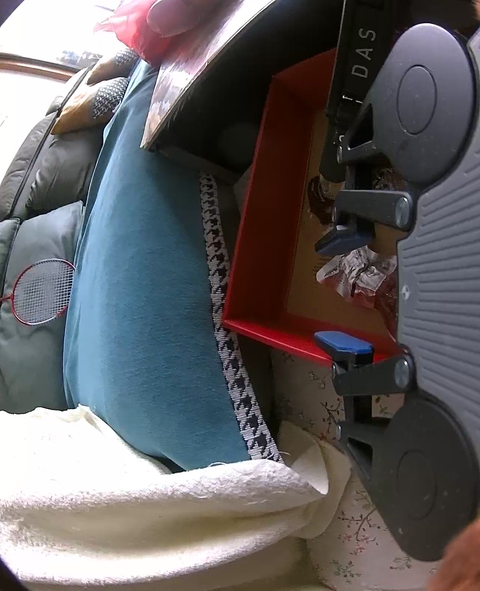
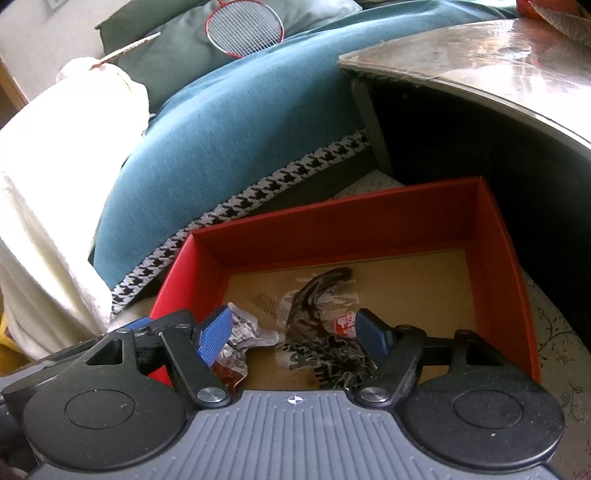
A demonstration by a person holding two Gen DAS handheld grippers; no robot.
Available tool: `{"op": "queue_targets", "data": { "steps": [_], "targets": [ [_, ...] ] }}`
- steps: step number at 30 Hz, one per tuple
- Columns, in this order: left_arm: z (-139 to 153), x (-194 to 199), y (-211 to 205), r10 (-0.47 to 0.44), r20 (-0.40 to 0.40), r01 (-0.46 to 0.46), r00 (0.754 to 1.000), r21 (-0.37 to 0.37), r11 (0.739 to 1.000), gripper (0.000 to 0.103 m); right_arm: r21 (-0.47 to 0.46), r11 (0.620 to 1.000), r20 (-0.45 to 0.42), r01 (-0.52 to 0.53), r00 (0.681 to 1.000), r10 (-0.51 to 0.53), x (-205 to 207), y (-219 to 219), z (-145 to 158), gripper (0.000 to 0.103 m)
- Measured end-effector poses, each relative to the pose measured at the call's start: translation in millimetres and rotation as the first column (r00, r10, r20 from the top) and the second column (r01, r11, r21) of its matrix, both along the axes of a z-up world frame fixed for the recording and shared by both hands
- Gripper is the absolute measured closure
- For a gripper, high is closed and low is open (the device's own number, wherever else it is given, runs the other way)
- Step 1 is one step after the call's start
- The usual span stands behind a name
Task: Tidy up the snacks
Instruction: 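Lower and open left gripper in the red box while right gripper releases duck bag there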
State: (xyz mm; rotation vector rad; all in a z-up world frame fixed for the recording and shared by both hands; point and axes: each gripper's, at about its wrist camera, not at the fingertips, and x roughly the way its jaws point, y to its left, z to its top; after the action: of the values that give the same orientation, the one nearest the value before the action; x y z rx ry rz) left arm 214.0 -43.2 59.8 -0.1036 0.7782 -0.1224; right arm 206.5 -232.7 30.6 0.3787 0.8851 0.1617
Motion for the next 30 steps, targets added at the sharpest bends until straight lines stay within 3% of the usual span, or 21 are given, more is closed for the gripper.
{"op": "queue_targets", "data": {
  "steps": [30],
  "targets": [
    [14.7, -24.2, 7.1, -0.022, 0.010, 0.022, 1.000, -0.006, 1.000, 0.060, -0.025, 0.999, 0.026, -0.032, 0.999, 0.033, -26.3, 3.3, 19.4, 0.020]
  ]
}}
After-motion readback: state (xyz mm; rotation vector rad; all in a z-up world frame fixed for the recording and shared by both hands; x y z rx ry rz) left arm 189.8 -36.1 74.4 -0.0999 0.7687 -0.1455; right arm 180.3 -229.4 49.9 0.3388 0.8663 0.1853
